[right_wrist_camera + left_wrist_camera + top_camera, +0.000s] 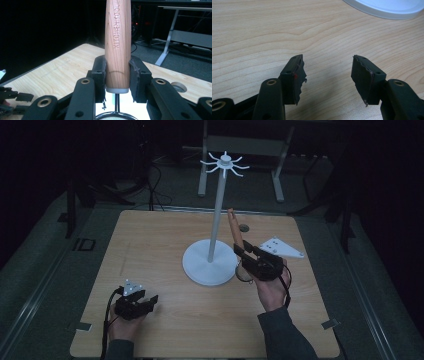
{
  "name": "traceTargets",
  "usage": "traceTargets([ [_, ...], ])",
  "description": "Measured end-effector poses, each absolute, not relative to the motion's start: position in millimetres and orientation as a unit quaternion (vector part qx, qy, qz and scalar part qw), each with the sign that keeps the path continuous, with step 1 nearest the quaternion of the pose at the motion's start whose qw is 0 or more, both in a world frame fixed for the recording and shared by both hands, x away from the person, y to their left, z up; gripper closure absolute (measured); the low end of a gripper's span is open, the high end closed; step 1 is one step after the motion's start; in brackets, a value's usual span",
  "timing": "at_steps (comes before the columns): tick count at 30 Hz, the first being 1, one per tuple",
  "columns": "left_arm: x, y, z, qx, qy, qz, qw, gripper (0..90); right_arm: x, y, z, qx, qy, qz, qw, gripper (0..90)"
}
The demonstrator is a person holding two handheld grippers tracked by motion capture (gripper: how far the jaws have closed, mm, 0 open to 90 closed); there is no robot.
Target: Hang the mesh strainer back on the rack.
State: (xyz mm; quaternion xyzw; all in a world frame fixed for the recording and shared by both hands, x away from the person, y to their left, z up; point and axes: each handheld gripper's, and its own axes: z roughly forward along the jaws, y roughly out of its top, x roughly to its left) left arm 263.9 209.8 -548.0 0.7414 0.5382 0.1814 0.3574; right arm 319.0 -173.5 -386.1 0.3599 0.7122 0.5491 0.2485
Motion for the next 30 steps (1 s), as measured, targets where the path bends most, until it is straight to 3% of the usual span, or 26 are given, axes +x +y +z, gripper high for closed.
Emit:
traceTargets([
  [30,264.1,209.2,-548.5,0.741,0.538,0.182,0.358,43.8,324.6,-179.7,-366.4,0.359,0.689,0.577,0.251,69.0],
])
